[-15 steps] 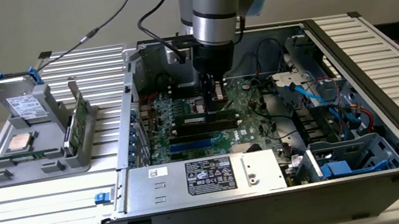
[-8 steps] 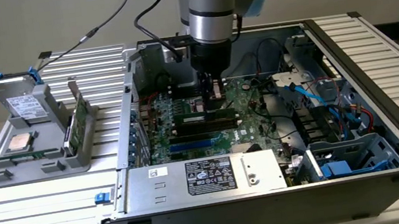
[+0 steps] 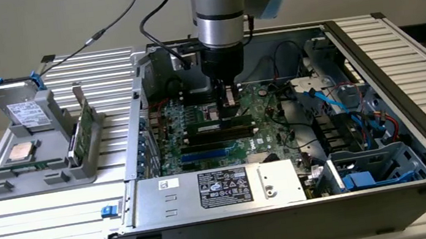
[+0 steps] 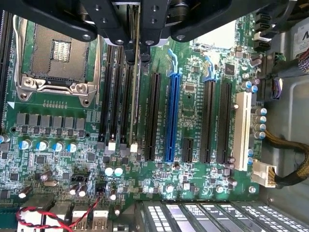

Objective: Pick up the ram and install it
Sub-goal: 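Insert the ram into the slot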

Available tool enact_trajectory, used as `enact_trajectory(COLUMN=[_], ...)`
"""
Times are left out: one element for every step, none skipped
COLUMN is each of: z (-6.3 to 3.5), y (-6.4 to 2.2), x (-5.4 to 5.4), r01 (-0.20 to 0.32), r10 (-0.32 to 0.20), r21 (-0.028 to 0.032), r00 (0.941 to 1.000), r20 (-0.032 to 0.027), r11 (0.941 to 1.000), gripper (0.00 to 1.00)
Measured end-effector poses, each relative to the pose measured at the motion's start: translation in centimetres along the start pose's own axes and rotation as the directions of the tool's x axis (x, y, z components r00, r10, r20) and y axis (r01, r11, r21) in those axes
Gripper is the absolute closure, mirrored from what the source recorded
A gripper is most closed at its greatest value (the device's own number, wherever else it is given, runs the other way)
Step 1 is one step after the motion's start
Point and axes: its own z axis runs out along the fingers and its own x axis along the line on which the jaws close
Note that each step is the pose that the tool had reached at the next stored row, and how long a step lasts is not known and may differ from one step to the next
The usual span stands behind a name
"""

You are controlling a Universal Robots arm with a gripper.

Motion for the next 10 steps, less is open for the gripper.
enact_trajectory(z=[0.00,0.00,0.00,0.00,0.01,0.04,0.10,0.20,0.30,0.37], y=[0.00,0.00,0.00,0.00,0.00,0.00,-0.01,-0.01,-0.01,-0.01], x=[0.00,0.00,0.00,0.00,0.00,-0.01,-0.02,-0.04,-0.06,-0.07], r01=[0.000,0.000,0.000,0.000,0.000,0.000,0.000,0.000,0.000,0.000], r10=[0.000,0.000,0.000,0.000,0.000,0.000,0.000,0.000,0.000,0.000], r21=[0.0001,0.0001,0.0001,0.0001,0.0001,0.0002,0.0005,0.0010,0.0019,0.0024], r00=[1.0000,1.0000,1.0000,1.0000,1.0000,1.0000,1.0000,1.0000,1.0000,1.0000], r20=[0.0001,0.0001,0.0001,0.0001,0.0001,0.0003,0.0002,0.0001,0.0000,0.0000], r11=[1.0000,1.0000,1.0000,1.0000,1.0000,1.0000,1.0000,1.0000,1.0000,1.0000], gripper=[0.86,0.86,0.86,0.86,0.86,0.86,0.86,0.86,0.86,0.86])
